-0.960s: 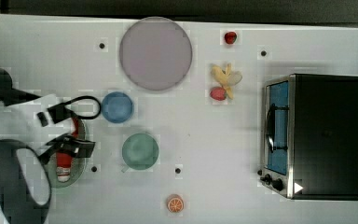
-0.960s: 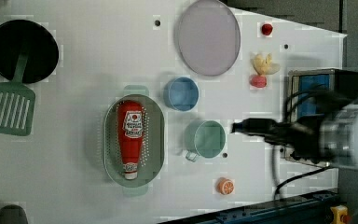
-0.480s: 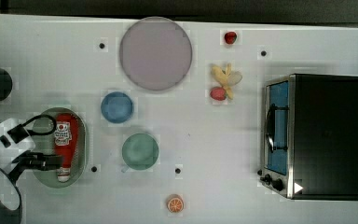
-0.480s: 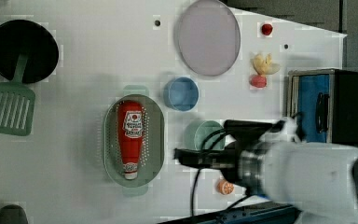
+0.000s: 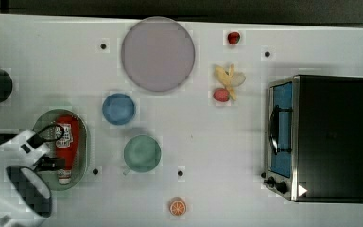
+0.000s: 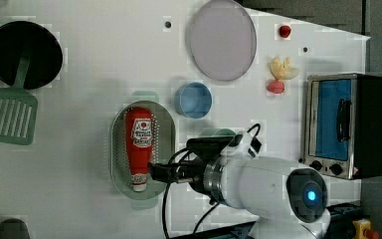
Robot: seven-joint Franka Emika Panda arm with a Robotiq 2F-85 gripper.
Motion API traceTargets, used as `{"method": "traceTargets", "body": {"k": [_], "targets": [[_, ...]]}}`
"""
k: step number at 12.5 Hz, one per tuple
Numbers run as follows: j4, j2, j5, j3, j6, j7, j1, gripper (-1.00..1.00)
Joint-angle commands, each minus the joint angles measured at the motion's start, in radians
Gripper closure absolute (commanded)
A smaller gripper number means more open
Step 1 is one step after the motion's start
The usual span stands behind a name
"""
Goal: Pick ketchup from strainer and place it on the table
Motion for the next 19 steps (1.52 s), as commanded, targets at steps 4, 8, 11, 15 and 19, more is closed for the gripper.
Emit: {"method": "traceTargets", "body": {"k": [4, 8, 11, 15, 19], "targets": [[-0.033, 0.162, -0.120, -0.021, 0.203, 0.137, -0.011, -1.00], [-0.024, 0.275, -0.203, -0.046, 0.248, 0.192, 0.003, -1.00], [-0.011, 0.336, -0.270, -0.087, 0.291, 0.198, 0.024, -1.00], [0.052, 0.421, -0.301, -0.151, 0.302, 0.199, 0.083, -0.40], [0.085, 0.426, -0.301, -0.157, 0.299, 0.199, 0.103, -0.13]]}}
